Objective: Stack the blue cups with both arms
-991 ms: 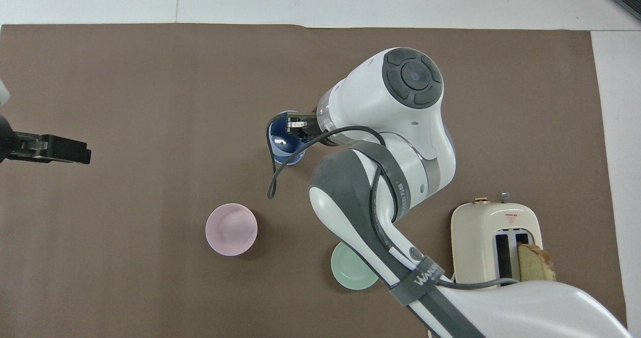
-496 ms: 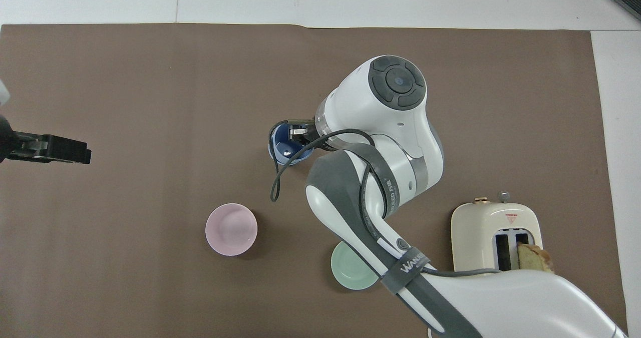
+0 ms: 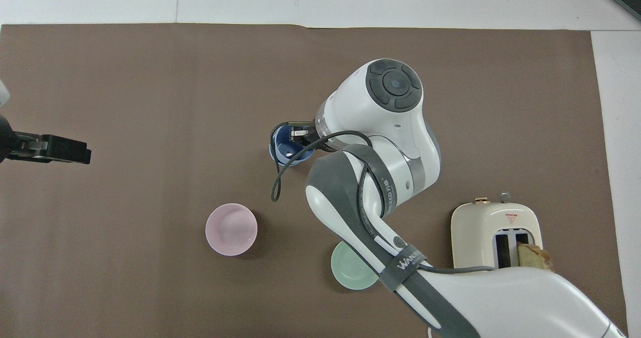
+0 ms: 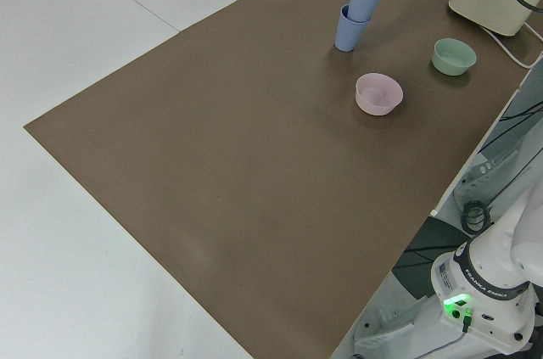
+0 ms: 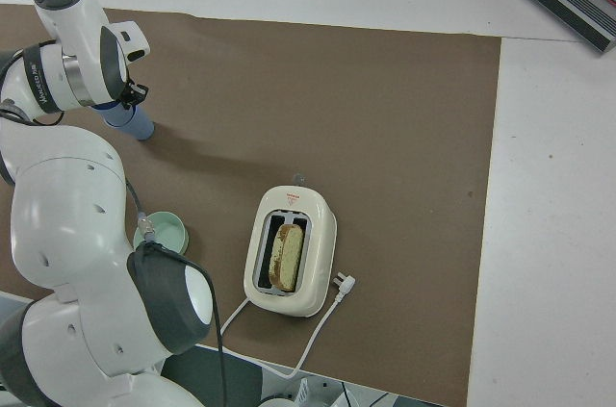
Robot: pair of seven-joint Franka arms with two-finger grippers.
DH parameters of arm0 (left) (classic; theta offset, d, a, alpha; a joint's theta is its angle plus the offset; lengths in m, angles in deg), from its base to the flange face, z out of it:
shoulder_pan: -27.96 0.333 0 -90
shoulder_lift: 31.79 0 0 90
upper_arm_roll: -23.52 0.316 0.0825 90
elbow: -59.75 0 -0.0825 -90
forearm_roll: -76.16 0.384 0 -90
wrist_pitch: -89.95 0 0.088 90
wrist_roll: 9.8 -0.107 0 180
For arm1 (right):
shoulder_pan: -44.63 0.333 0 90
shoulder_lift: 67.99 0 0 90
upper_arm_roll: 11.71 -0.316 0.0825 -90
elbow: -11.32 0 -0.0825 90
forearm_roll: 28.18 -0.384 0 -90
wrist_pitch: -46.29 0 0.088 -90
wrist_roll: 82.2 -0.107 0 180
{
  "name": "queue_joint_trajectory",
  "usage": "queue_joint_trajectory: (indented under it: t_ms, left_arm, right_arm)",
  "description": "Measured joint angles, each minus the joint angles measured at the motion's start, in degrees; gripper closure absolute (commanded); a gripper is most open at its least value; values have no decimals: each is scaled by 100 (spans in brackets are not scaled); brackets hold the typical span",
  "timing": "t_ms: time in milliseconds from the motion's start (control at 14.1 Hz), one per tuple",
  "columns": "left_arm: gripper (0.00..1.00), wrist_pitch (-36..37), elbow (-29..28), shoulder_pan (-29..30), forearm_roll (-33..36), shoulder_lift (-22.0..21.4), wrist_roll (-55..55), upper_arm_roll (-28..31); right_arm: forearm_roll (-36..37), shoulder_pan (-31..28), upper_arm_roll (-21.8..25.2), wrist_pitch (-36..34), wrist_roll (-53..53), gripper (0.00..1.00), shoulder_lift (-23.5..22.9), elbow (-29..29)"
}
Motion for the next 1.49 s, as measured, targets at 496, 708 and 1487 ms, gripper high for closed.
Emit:
queue_joint_trajectory:
  t_ms: [496,708,1487]
  left_arm:
    - [0,0,0,0,0,0,0,0]
    - [0,0,0,0,0,0,0,0]
    - [0,0,0,0,0,0,0,0]
  right_arm:
    - [42,-6,8,96,0,25,-59,-1]
    - [81,-6,9,107,0,23,-59,-1]
    - [525,-574,41,-329,472,0,47,56]
